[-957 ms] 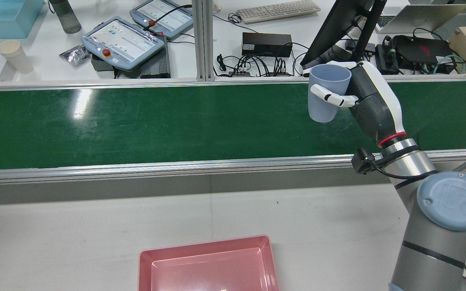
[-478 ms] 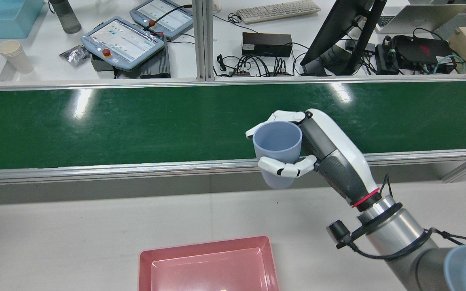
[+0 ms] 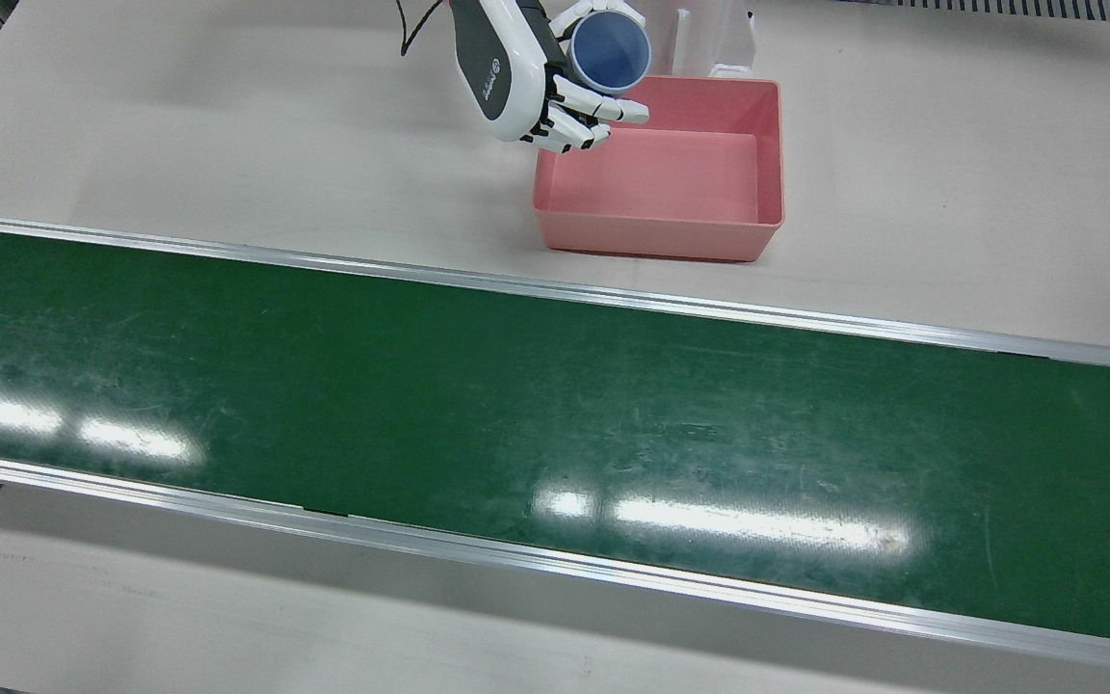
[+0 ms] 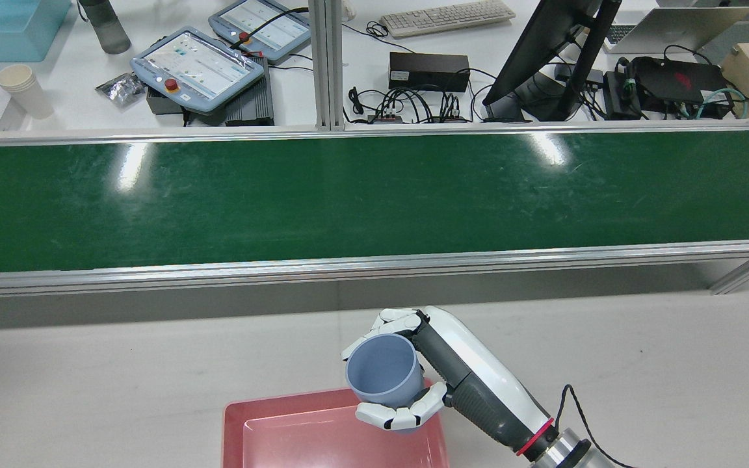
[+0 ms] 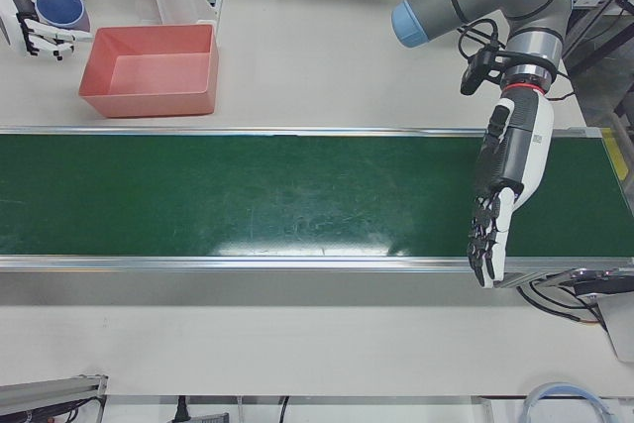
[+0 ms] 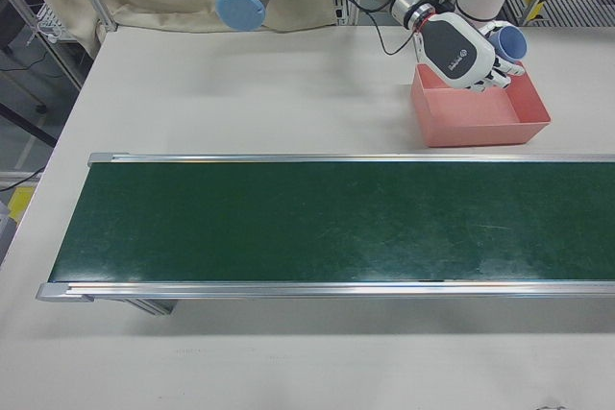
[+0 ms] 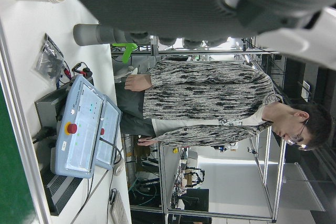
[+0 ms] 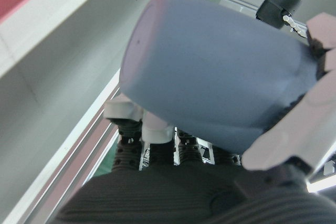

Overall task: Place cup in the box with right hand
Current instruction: 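Lift the cup off the belt and carry it down over the pink tray, then open the right hand to release the cup into the tray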

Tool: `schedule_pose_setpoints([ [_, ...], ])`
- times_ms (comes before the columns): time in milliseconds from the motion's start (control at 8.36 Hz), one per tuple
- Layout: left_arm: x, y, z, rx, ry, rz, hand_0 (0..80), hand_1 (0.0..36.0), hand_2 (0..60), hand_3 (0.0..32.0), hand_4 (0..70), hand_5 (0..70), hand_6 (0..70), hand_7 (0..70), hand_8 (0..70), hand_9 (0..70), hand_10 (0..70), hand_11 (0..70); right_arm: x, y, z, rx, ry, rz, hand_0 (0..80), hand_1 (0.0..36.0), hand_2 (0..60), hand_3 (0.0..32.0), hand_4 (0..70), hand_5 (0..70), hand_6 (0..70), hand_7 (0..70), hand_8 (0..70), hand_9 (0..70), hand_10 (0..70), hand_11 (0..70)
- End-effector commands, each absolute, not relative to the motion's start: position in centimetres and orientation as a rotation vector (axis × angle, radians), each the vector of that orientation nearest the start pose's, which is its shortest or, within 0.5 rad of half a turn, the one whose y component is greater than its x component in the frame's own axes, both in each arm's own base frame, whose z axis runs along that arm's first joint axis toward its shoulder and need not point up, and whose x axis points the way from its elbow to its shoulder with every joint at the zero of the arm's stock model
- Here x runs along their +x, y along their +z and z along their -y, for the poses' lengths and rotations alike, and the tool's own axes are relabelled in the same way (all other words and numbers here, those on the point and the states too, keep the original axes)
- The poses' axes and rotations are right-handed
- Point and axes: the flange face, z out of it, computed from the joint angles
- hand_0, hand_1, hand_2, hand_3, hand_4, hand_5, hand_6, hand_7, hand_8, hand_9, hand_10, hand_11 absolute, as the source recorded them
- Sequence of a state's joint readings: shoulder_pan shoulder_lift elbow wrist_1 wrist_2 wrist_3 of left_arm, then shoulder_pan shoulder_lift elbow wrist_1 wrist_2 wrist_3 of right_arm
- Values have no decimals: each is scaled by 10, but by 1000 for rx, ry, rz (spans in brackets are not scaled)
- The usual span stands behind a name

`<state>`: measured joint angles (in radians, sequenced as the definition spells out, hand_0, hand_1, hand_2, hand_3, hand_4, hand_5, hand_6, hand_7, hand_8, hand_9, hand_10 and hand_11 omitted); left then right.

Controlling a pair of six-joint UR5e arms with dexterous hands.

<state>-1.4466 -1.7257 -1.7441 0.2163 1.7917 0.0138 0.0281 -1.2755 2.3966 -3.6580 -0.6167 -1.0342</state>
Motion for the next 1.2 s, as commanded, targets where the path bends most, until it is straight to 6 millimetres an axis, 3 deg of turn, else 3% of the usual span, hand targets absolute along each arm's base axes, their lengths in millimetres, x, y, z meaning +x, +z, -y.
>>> schedule_pose_setpoints([
  [0,-43,544,554,-332,-1906,-2141,0,0,0,0,0,0,0,0,0,0,0,0,-405,269,208,2,1402,2179,448,73,116,0,251,94,289,700,523,700,340,483],
  [120,-43,544,554,-332,-1906,-2141,0,0,0,0,0,0,0,0,0,0,0,0,-408,268,207,-16,1405,2195,462,56,0,0,0,37,18,23,56,106,16,29],
  [239,-44,544,554,-331,-1907,-2142,0,0,0,0,0,0,0,0,0,0,0,0,-410,269,206,-24,1403,2195,444,24,0,0,0,17,0,0,0,9,0,0],
  [598,-43,544,554,-332,-1904,-2142,0,0,0,0,0,0,0,0,0,0,0,0,-402,266,207,-46,1401,2209,414,15,0,4,0,17,0,0,25,37,0,0],
  [717,-43,544,554,-332,-1904,-2142,0,0,0,0,0,0,0,0,0,0,0,0,-385,262,212,-49,1415,2231,401,14,0,0,0,18,0,0,34,45,0,0],
  [957,-43,544,554,-332,-1906,-2141,0,0,0,0,0,0,0,0,0,0,0,0,-290,261,260,38,1468,2326,405,23,0,0,0,21,0,0,44,57,0,0],
  [1076,-44,543,554,-331,-1903,-2145,0,0,0,0,0,0,0,0,0,0,0,0,-251,276,292,38,1477,2360,419,40,0,0,0,26,0,0,49,64,0,0],
])
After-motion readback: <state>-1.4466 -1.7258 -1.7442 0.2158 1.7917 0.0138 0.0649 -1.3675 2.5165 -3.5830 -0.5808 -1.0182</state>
